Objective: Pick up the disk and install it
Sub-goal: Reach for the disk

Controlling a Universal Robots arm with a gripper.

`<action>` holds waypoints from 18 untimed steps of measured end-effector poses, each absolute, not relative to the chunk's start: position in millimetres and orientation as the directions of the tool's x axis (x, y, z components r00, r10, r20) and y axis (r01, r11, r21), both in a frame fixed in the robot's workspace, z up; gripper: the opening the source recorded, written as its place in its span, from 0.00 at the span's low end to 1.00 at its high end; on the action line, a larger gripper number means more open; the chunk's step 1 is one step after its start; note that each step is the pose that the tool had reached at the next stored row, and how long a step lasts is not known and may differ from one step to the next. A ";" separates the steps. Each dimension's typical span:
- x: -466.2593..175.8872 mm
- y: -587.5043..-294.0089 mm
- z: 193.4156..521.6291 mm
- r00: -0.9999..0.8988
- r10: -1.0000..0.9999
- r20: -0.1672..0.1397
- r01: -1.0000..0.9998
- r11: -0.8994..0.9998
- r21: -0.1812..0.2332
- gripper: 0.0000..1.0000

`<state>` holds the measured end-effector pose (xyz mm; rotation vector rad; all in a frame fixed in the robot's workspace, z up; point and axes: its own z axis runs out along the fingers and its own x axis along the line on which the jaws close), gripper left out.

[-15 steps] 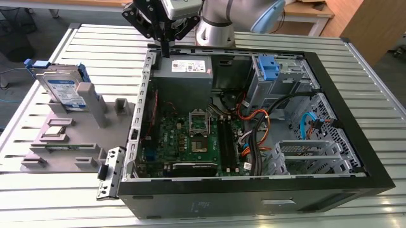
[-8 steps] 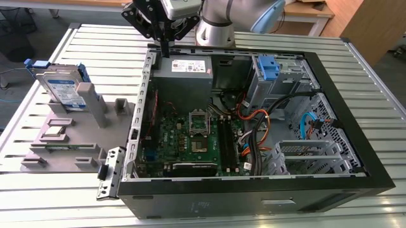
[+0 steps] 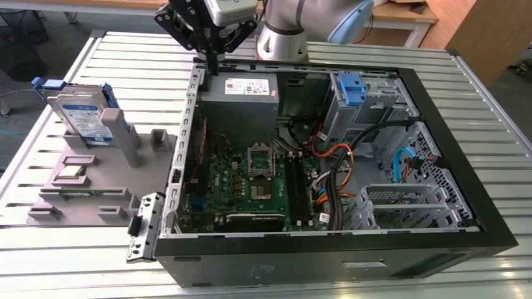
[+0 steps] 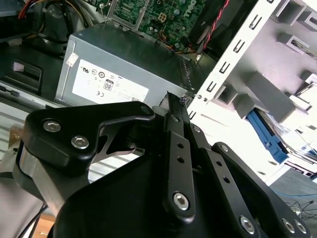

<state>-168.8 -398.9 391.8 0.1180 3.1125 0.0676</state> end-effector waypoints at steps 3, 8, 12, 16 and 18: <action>-173.9 -398.9 391.7 -0.997 0.076 -0.024 0.075 0.996 0.044 0.10; -181.5 -398.9 391.5 -0.997 0.076 -0.024 0.075 0.996 0.044 0.10; -186.8 -398.9 391.3 -0.997 0.076 -0.024 0.075 0.996 0.044 0.10; -188.2 -398.9 391.2 -0.997 0.076 -0.025 0.075 0.996 0.044 0.10; -188.2 -398.9 391.3 -0.997 0.076 -0.024 0.075 0.996 0.044 0.10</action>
